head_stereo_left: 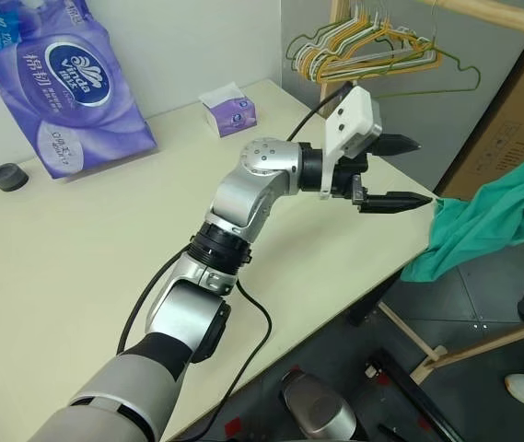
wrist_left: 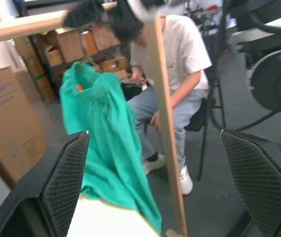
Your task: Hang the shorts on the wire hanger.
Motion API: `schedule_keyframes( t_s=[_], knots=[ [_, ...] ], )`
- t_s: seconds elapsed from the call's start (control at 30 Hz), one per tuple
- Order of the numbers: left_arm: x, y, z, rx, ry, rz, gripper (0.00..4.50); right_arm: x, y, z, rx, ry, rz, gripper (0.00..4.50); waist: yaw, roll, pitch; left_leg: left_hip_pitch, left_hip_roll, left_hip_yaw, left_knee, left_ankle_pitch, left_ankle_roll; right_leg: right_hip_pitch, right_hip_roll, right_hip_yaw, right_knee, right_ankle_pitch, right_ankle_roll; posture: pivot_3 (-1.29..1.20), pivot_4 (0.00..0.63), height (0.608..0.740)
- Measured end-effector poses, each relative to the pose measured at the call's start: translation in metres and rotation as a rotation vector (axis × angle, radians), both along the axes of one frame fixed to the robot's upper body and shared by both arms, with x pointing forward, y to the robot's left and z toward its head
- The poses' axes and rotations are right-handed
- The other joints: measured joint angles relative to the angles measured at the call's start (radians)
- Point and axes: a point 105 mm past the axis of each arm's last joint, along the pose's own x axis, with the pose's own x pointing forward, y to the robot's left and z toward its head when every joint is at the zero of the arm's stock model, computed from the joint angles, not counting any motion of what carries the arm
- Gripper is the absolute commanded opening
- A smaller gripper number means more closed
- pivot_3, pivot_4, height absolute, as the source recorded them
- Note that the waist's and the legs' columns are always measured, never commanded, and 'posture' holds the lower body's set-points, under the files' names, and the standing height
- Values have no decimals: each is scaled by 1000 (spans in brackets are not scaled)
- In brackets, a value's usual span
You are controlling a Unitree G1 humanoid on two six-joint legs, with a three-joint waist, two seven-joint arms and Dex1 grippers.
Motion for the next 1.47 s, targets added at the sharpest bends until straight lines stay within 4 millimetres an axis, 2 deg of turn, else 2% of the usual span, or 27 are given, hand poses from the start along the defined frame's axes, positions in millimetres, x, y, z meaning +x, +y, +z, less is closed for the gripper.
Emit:
schedule_keyframes(
  t_s=[0.07, 0.1, 0.13, 0.27, 0.3, 0.33, 0.43, 0.57, 0.7, 0.8, 0.9, 1.03, 1.17, 1.27, 1.47],
  knots=[
    [6, 9, -1, -9, 9, 49, 4500, 10, 20, 0, -78, -47, 89, 4440, 4, -2, -1, 0, 1, -1, 0, 0, 0, 0, 0, -1, 0, 0, 0, -454, 109, 740],
    [10, 15, -3, -8, 20, 80, 4500, 18, 31, -9, -92, -44, 144, 4440, 6, -4, -2, 0, 2, -1, 1, 0, 0, 1, 1, -1, 0, 1, 1, -432, 107, 740],
    [13, 21, -7, -8, 28, 112, 4500, 26, 41, -23, -97, -27, 200, 4440, 9, -6, -3, 0, 2, -2, 1, 0, 0, 1, 1, -1, 0, 1, 1, -432, 107, 740],
    [25, 59, -28, -4, 65, 324, 4500, 57, 88, -111, -95, 153, 436, 4440, 44, -6, -3, 0, 2, -1, 2, 0, 0, 0, 1, -1, 3, 1, 2, -336, 97, 740],
    [30, 71, -33, -3, 71, 392, 4500, 60, 99, -122, -107, 163, 488, 4440, 58, -6, -3, 0, 2, -1, 3, 0, 0, 0, 1, -1, 4, 1, 2, -336, 97, 740],
    [34, 84, -37, -3, 79, 471, 4500, 63, 111, -126, -132, 145, 543, 4440, 73, -6, -3, 0, 2, -2, 3, 0, 0, 0, 0, -2, 4, 2, 2, -307, 94, 740],
    [42, 124, -48, -30, 93, 706, 4500, 67, 141, -121, -208, 41, 667, 4440, 124, -7, -4, 0, 2, -5, 4, 0, 0, 1, 1, -4, 3, 3, 4, -230, 81, 740],
    [47, 201, -71, -110, 138, 1133, 4500, 79, 177, -143, -238, -4, 820, 4440, 211, -13, -8, -2, 3, -9, 5, 0, 0, -1, 0, -9, 3, 7, -1, -186, 75, 740],
    [34, 256, -77, -205, 164, 1443, 4500, 86, 199, -171, -233, 10, 914, 4440, 309, -14, -9, -9, 3, -11, 7, 0, -1, -6, -5, -12, 3, 8, -2, -131, 67, 740],
    [17, 285, -88, -229, 164, 1646, 4500, 90, 214, -189, -222, 9, 968, 4440, 375, -14, -15, -21, 2, -15, 10, 1, -4, -15, -9, -18, 3, 8, -2, -63, 62, 740],
    [-1, 301, -107, -206, 168, 1783, 4500, 93, 226, -208, -210, 28, 1003, 4440, 436, -16, -16, -25, 2, -20, 13, 2, -5, -16, -10, -24, 2, 8, -2, -24, 60, 740],
    [-11, 317, -118, -200, 166, 1908, 4500, 93, 237, -227, -175, 53, 1045, 4440, 516, -16, -17, -31, 2, -27, 21, 0, -2, -16, -10, -30, 3, 12, -9, 32, 57, 740],
    [-17, 322, -126, -196, 170, 1953, 4500, 92, 247, -240, -148, 76, 1078, 4440, 585, -17, -19, -31, 2, -29, 23, 2, -2, -15, -9, -33, 4, 17, -16, 61, 50, 740],
    [-15, 320, -125, -200, 142, 1942, 4500, 92, 255, -247, -122, 88, 1095, 4440, 615, -19, -22, -31, 3, -31, 23, 6, -3, -15, -6, -34, 4, 20, -20, 60, 46, 740],
    [-17, 325, -122, -229, 110, 1988, 4500, 92, 256, -244, -121, 81, 1095, 4440, 631, -19, -36, -30, 5, -31, 23, 8, -4, -15, -3, -34, 5, 22, -21, 68, 45, 740]
  ],
)
